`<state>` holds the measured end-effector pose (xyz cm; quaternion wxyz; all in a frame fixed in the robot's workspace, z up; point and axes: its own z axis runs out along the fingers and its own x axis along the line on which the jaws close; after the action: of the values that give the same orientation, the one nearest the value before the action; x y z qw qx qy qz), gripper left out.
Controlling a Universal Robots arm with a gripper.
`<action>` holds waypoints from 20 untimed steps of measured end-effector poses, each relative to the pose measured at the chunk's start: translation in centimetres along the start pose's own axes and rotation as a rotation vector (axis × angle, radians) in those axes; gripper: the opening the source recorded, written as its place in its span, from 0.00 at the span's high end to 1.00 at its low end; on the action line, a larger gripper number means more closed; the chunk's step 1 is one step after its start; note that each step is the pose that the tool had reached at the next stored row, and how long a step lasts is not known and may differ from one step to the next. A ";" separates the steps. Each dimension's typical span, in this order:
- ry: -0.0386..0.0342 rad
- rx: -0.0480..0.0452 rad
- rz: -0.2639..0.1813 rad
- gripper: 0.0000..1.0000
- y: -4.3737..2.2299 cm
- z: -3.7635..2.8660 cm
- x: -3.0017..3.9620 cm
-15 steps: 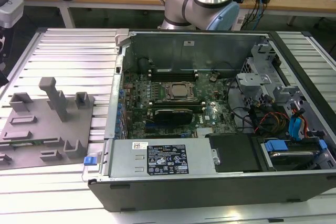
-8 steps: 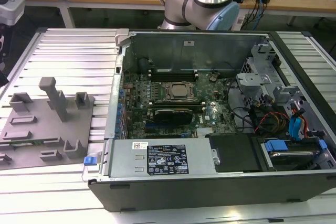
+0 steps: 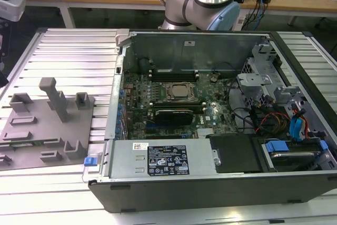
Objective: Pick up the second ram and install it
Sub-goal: 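Pick up the second ram and move it above second insertion slot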
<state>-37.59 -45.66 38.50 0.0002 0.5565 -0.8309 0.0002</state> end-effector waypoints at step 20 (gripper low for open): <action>0.0110 0.0047 -0.200 0.89 0.00 0.00 0.00</action>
<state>-37.59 -45.66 38.50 0.0035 0.6366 -0.7711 0.0052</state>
